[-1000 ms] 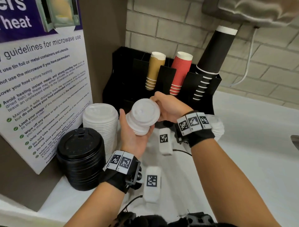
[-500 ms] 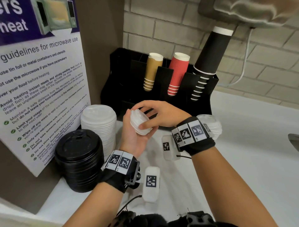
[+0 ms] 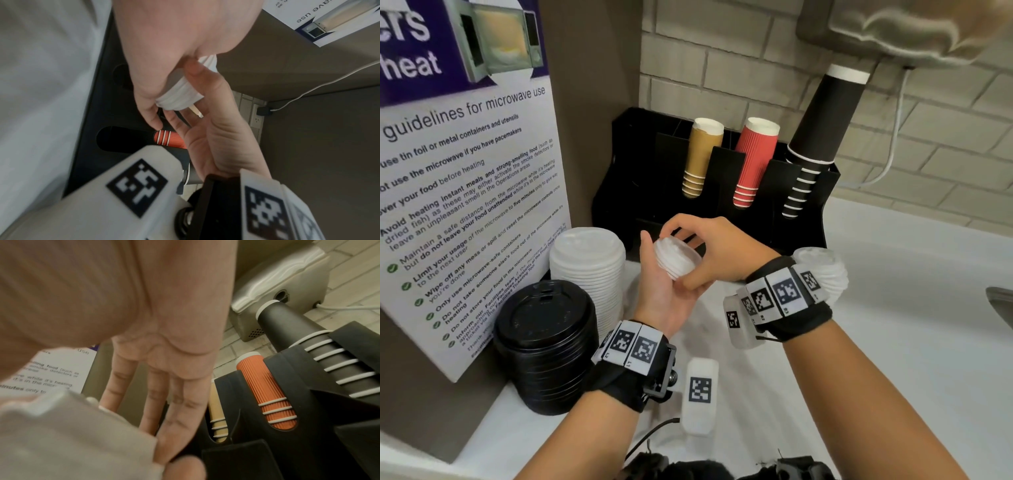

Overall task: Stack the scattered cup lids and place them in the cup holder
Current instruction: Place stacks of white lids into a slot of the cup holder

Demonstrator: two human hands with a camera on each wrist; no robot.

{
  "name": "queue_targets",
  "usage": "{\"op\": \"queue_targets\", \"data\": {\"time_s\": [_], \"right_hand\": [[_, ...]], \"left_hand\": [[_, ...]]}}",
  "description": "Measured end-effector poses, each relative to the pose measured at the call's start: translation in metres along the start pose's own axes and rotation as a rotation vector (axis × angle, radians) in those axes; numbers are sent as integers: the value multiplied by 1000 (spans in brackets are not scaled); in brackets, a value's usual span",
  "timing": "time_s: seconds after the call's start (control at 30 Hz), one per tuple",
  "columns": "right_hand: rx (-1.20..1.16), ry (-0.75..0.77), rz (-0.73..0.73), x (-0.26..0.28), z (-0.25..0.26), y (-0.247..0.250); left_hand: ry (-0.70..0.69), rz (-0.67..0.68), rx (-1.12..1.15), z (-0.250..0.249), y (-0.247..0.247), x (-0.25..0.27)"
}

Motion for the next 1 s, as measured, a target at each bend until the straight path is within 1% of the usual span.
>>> {"op": "queue_targets", "data": {"time_s": [0.07,0.1,0.17,0.23,0.27,0.3,0.4,0.53,0.57,0.67,0.73,0.77,0.87,0.9,0.93,1.0], "right_hand": [[14,22,2,-5,5,5],[5,31,-14,-10,6,11],[10,52,-111,-26,7,31],[112,60,-231,-48,3,51],[188,46,-258,-59,-1,56],[269,22,-248,-69,-7,56],[461,-12,-104,-91,-25,32],[579,-43,77,-104,-51,-10],[617,-42,97,-106,-56,-20],[722,-7,93,-113,-72,-44],[742,-40,112,-113,-85,-57],[758,-66,137,-111,-91,-63],[878,-161,275,-100,-104,-75],[913,-175,266,-100,-102,-71],[902,-166,201,-100,-94,-62],[794,-116,-8,-94,-69,-26]], "left_hand": [[-8,-5,25,-4,1,0],[-13,-29,32,-6,3,0],[-16,-118,67,-7,12,-3],[-38,-221,67,-7,23,-5],[-50,-265,49,-7,28,-6],[-57,-302,30,-5,32,-7],[-53,-369,-18,0,43,-6],[-52,-403,-64,1,50,-6],[-50,-406,-67,1,51,-7],[-52,-412,-81,-1,52,-7],[-53,-419,-90,-2,55,-7],[-53,-421,-96,-2,56,-7],[-51,-420,-111,-4,56,-7],[-51,-419,-112,-5,56,-8],[-52,-418,-113,-5,56,-8],[-55,-407,-121,-5,55,-9]]}}
Point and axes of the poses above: each hand's wrist, its own x-axis away from the middle knuckle, its own y-axis out of the back of the hand, z = x × y, the point moved 10 cm from there along -x, towards the middle knuckle, and after that the axes turned 15 degrees about -z, right-handed, at the moved point
